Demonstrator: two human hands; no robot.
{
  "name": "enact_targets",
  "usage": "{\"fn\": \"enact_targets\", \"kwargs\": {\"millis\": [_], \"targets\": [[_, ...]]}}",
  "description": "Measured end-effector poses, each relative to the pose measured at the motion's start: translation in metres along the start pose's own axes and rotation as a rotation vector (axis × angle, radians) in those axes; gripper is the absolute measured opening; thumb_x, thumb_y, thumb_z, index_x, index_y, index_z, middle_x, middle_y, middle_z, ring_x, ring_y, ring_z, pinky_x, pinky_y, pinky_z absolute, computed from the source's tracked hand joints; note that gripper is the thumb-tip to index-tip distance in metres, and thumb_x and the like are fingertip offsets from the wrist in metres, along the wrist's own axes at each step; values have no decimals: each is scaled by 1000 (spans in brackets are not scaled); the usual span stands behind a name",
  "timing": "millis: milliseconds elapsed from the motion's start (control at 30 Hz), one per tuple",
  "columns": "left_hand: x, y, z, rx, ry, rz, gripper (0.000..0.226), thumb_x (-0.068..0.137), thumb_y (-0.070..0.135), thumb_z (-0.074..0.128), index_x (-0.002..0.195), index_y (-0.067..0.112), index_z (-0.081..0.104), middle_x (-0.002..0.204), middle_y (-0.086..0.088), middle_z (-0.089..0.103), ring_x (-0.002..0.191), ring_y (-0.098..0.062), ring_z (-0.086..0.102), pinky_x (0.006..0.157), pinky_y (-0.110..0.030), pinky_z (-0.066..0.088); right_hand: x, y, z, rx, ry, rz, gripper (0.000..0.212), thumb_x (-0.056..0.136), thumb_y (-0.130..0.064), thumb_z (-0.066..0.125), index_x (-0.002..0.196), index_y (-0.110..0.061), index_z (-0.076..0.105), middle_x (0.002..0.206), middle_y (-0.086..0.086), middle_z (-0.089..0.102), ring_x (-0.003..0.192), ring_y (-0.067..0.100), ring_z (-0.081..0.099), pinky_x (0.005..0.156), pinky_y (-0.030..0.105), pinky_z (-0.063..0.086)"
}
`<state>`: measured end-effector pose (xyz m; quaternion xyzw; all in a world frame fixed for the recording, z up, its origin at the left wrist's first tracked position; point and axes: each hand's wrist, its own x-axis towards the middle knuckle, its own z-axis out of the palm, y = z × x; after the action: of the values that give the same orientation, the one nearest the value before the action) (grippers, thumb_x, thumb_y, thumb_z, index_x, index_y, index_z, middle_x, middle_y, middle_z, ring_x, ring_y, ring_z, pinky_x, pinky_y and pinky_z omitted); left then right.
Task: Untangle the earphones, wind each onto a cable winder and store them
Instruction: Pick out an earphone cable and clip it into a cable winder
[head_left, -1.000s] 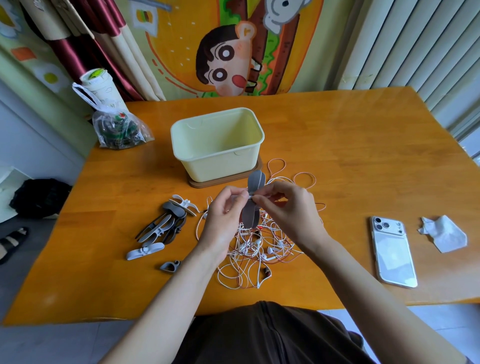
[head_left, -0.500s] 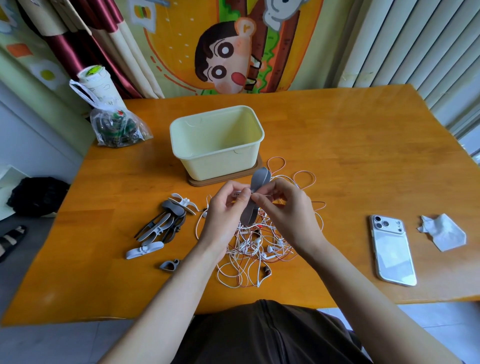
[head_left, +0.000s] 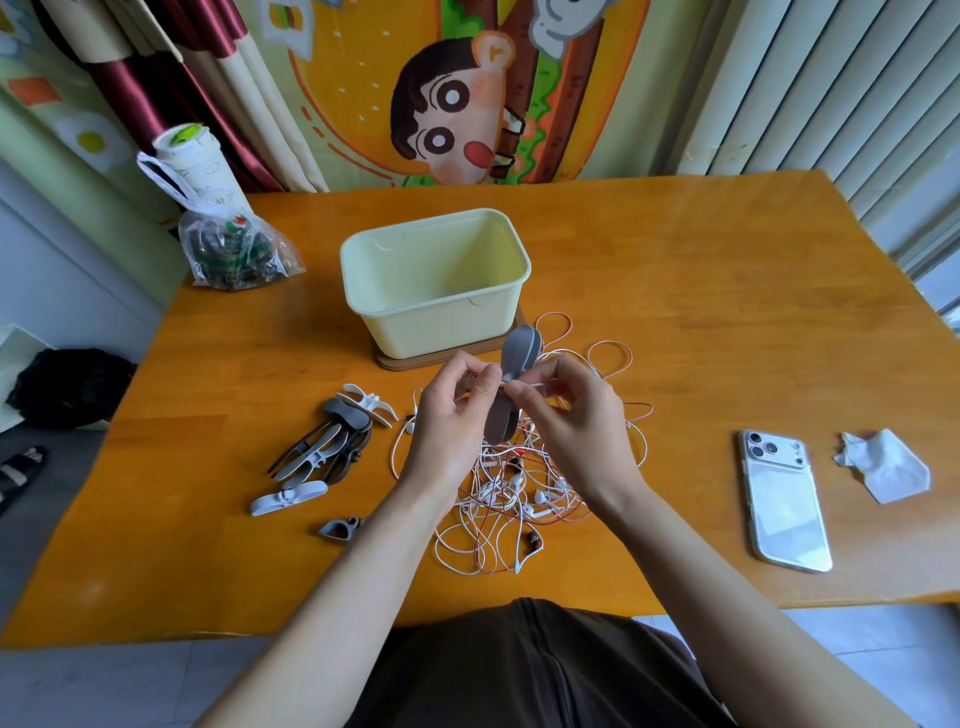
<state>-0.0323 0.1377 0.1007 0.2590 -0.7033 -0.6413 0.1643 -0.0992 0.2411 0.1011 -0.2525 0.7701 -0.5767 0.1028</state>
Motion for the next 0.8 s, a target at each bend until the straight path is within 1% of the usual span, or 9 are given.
{"fn": "enact_targets", "kwargs": {"millis": [67, 133, 267, 300, 367, 533, 633, 733, 800], "targets": [[0, 0, 0, -13, 2, -3, 15, 97, 26, 51, 86, 16, 56, 85, -1, 62, 75, 10, 55, 67, -5, 43, -1, -1, 0, 23, 18, 9, 7, 84, -16, 69, 80, -13, 65, 75, -13, 64, 72, 1, 59, 63, 7, 41], [1, -1, 0, -48, 0, -21, 14, 97, 25, 52, 88, 15, 57, 86, -5, 61, 80, 0, 57, 71, -10, 45, 0, -1, 1, 30, 26, 15, 8, 83, -14, 70, 77, -14, 65, 74, -13, 64, 70, 1, 59, 63, 7, 41], [1, -2, -3, -117, -35, -50, 15, 95, 23, 54, 82, 24, 60, 93, -19, 60, 94, -24, 59, 89, -39, 49, 0, -3, 1, 58, 7, 39, 12, 82, -14, 72, 74, -19, 65, 73, -11, 66, 69, 3, 60, 62, 8, 42], [1, -1, -4, -129, -42, -56, 19, 95, 23, 54, 78, 28, 60, 95, -22, 61, 96, -28, 59, 91, -44, 48, 1, -2, 1, 68, 4, 47, 13, 81, -14, 72, 73, -20, 64, 73, -10, 66, 69, 3, 60, 62, 9, 43], [2, 0, -5, -135, -48, -66, 25, 96, 24, 53, 73, 32, 60, 98, -26, 60, 95, -30, 58, 91, -47, 47, 1, -2, 1, 87, 0, 59, 12, 81, -14, 72, 73, -19, 65, 73, -8, 67, 69, 5, 61, 62, 11, 45], [4, -1, -5, -133, -69, -81, 29, 98, 24, 51, 71, 33, 57, 92, -23, 57, 92, -26, 54, 87, -41, 43, 1, 2, 2, 109, -4, 68, 6, 82, -14, 71, 78, -12, 67, 76, -5, 68, 74, 13, 64, 66, 21, 51], [5, -2, -6, -102, -81, -66, 21, 98, 25, 50, 79, 27, 57, 95, -22, 58, 92, -21, 55, 87, -37, 44, -1, 5, 3, 124, -10, 68, 6, 84, -12, 69, 80, -13, 64, 76, -5, 67, 72, 11, 63, 66, 22, 50], [4, -3, -7, -48, -82, -31, 15, 100, 23, 46, 88, 21, 55, 93, -5, 59, 91, -11, 55, 82, -22, 44, -1, 5, 3, 157, -2, 67, 11, 84, -10, 68, 81, -16, 59, 76, -6, 65, 70, 8, 60, 66, 21, 47], [3, -1, -7, -17, -85, -31, 15, 101, 24, 43, 92, 25, 56, 94, 2, 60, 92, -6, 55, 77, -10, 42, 1, 5, 2, 155, 3, 66, 14, 84, -8, 68, 80, -16, 58, 75, -7, 64, 70, 8, 60, 67, 21, 47]]}}
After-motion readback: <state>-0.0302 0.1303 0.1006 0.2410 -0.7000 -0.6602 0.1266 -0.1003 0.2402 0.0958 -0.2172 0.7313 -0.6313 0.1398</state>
